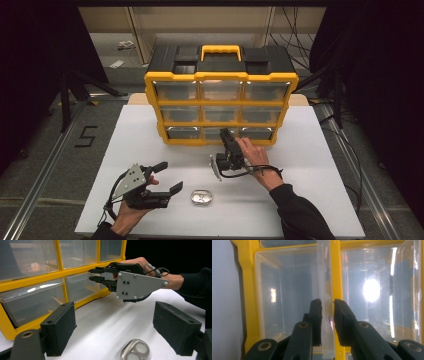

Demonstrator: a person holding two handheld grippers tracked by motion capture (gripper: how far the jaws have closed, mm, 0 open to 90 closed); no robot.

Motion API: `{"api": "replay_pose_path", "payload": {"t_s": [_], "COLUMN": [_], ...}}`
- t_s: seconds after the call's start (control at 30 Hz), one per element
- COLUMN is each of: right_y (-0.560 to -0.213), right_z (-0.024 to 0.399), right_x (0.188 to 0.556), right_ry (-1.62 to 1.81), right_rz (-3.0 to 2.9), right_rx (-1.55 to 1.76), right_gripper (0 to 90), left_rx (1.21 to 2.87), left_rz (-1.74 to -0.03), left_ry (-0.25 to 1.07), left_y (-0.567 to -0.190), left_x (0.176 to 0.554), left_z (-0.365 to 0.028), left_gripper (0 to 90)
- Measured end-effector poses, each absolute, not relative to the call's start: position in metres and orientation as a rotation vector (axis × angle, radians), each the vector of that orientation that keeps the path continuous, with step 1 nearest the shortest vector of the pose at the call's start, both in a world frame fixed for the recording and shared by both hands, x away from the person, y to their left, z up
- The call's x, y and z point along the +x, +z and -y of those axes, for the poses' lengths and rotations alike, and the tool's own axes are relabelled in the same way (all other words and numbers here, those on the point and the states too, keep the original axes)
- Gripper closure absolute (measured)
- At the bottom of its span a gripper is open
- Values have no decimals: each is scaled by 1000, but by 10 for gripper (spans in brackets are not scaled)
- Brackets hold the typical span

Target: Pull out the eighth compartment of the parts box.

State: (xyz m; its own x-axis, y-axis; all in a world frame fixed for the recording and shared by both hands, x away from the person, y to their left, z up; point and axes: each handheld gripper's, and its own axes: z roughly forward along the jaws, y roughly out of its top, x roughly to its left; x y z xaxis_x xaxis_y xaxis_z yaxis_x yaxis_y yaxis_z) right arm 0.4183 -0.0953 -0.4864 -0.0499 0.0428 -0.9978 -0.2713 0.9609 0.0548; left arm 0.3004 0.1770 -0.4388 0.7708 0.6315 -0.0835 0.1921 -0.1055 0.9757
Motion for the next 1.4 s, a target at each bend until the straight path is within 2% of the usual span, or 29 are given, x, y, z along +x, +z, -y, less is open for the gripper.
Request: {"api": "replay_pose_path", "payload": {"t_s": [1.4], "right_y": [-486], "right_z": [102], "right_x": [379], "right_ry": [282], "right_rz": [-1629], "right_rx": [-186], "right_gripper": [782], "left_rx": [1663], "left_rz": [-672], "left_ry": [426], "left_y": [-439], "left_x": [301], "left_z": [-178], "left_gripper": [182]}}
